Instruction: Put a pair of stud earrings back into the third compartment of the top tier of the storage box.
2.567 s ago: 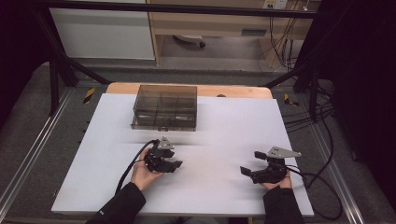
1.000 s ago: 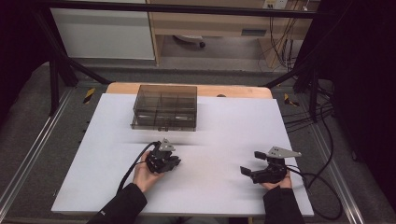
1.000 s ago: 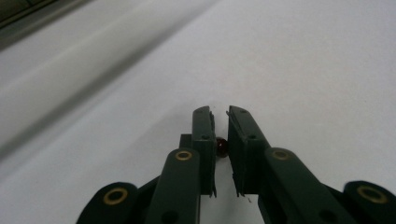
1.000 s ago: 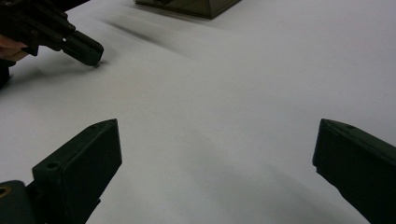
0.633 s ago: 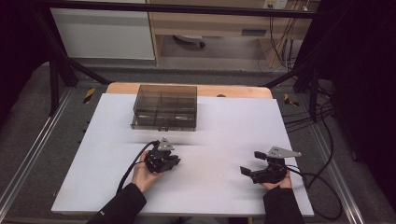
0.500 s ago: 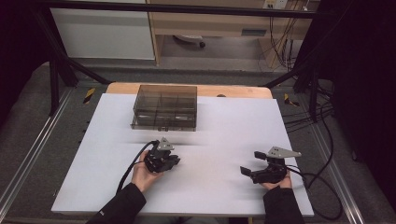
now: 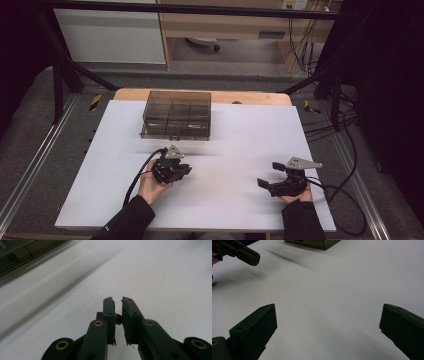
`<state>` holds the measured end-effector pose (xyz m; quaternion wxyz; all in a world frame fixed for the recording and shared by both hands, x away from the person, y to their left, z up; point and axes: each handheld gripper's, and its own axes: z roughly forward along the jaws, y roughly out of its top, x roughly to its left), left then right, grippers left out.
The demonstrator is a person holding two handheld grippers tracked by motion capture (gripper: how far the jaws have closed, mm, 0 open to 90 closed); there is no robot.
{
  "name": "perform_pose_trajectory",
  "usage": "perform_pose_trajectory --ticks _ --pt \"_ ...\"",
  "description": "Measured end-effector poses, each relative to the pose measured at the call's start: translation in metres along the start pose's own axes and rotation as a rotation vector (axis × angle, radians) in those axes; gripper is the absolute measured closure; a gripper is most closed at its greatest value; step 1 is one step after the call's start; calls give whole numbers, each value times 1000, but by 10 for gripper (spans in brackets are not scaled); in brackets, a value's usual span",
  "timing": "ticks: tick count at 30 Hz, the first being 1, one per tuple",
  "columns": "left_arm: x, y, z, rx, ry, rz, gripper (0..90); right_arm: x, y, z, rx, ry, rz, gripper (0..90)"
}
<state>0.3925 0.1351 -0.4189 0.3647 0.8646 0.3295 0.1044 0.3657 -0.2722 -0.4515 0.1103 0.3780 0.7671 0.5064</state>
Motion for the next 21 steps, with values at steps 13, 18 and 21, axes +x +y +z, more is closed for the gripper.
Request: perform_pose_trajectory --ticks 13,18,21 --pt "6 15 -15 -14 13 -4 811 0 0 0 1 0 0 18" --pt "8 26 -23 -21 23 13 811 0 0 0 5 1 -2 18" --pt "9 32 -28 -25 32 22 811 0 0 0 5 1 -2 18"
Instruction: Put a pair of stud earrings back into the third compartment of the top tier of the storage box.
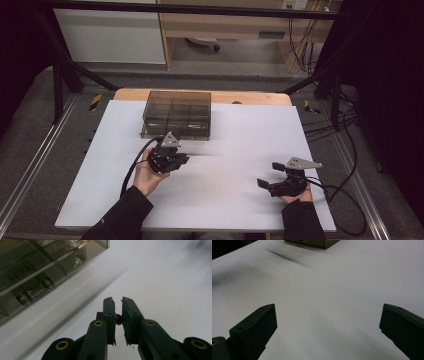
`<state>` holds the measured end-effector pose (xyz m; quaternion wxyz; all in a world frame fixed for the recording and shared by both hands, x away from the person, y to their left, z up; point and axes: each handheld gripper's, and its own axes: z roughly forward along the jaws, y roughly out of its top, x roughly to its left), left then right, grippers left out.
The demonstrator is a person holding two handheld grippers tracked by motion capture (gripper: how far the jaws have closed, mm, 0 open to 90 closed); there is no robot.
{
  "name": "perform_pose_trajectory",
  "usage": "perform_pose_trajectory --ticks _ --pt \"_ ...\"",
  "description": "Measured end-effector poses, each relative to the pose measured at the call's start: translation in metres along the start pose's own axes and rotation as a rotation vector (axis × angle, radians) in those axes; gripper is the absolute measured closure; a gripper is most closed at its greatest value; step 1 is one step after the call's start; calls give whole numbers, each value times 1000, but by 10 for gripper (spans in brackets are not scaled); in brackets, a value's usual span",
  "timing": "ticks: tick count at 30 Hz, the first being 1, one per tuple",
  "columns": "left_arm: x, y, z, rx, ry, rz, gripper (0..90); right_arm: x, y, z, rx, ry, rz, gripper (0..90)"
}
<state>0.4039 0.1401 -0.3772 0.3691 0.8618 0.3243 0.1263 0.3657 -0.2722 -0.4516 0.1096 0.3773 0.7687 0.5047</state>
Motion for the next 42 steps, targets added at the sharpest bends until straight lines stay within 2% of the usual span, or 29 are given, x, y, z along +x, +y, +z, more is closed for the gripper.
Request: perform_pose_trajectory --ticks 5,6,8,17,28,42 --pt "3 10 -6 -11 12 6 812 0 0 0 1 -1 0 18" --pt "2 11 -9 7 9 -33 811 0 0 0 1 -1 0 17" --pt "6 17 -9 -17 18 5 811 0 0 0 1 -1 0 18" --pt "6 34 -10 -21 26 15 811 0 0 0 1 -1 -1 18" --pt "12 57 -8 -38 39 5 812 0 0 0 2 -2 -2 18" --pt "22 77 2 -44 50 -20 811 0 0 0 4 -2 -4 18"
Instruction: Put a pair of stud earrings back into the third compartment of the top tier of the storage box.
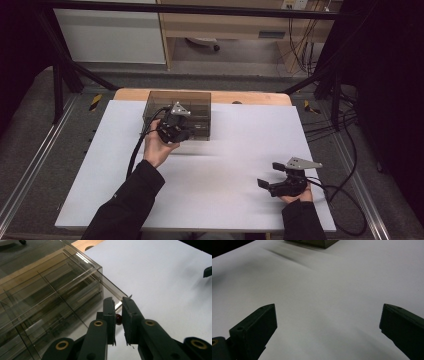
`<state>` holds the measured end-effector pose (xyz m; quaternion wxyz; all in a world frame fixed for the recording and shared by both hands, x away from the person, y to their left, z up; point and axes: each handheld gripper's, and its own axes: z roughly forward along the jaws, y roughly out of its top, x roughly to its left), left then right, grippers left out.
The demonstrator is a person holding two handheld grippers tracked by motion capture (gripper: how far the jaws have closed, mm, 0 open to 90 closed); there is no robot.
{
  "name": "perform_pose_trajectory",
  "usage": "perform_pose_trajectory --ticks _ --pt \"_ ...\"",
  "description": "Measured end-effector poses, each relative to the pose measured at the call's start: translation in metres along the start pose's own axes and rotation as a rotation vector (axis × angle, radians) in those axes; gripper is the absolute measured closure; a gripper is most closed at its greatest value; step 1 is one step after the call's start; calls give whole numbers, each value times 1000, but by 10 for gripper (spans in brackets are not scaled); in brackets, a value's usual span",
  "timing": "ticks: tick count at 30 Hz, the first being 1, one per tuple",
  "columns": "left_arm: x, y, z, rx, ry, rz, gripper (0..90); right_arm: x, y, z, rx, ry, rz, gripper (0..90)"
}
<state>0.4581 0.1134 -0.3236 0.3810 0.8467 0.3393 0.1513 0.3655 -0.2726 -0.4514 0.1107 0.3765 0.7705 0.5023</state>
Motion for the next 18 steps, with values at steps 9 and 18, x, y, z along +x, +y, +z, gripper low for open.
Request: perform_pose_trajectory --ticks 9,18 --pt "7 13 9 -5 23 -20 812 0 0 0 -1 -1 0 17" --pt "15 18 24 8 32 -35 811 0 0 0 2 0 -2 18"
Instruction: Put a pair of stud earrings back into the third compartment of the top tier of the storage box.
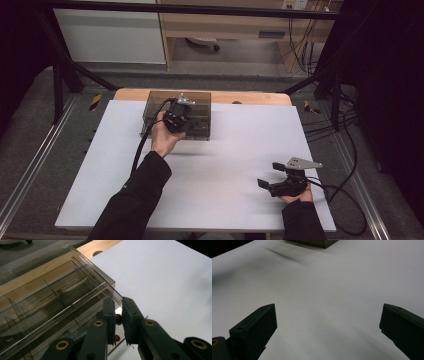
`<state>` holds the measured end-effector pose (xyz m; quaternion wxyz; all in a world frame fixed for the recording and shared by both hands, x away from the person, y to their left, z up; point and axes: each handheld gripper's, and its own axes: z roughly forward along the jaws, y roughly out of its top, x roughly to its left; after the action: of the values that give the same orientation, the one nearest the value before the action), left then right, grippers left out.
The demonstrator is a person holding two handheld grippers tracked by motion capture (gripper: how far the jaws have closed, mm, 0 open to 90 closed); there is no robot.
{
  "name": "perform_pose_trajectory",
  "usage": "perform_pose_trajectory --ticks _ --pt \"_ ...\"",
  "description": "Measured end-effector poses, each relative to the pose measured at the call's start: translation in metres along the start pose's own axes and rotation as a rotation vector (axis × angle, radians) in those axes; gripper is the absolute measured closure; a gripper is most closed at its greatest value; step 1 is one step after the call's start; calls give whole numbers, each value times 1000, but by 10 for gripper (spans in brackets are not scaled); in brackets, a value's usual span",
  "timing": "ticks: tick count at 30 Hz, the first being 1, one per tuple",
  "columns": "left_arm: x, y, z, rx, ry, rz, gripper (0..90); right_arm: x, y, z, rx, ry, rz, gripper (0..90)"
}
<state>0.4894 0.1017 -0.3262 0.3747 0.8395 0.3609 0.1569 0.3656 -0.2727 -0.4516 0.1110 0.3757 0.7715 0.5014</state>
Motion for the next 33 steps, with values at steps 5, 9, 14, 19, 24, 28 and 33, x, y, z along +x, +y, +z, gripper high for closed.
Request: perform_pose_trajectory --ticks 5,9,14,19,24,28,33 --pt "1 -2 9 8 0 -4 811 0 0 0 0 0 0 17" --pt "2 -3 15 11 0 -8 812 0 0 0 0 1 -2 17" --pt "4 -7 23 20 -8 -15 811 0 0 0 0 0 -1 18" --pt "4 -12 30 27 -7 -18 811 0 0 0 2 -1 -5 17" --pt "5 -18 37 41 -14 -27 811 0 0 0 3 -1 -4 18" --pt "5 -19 37 43 -19 -27 804 0 0 0 3 -2 -5 18" --pt "2 -16 26 3 -34 -32 728 0 0 0 1 0 -1 18"
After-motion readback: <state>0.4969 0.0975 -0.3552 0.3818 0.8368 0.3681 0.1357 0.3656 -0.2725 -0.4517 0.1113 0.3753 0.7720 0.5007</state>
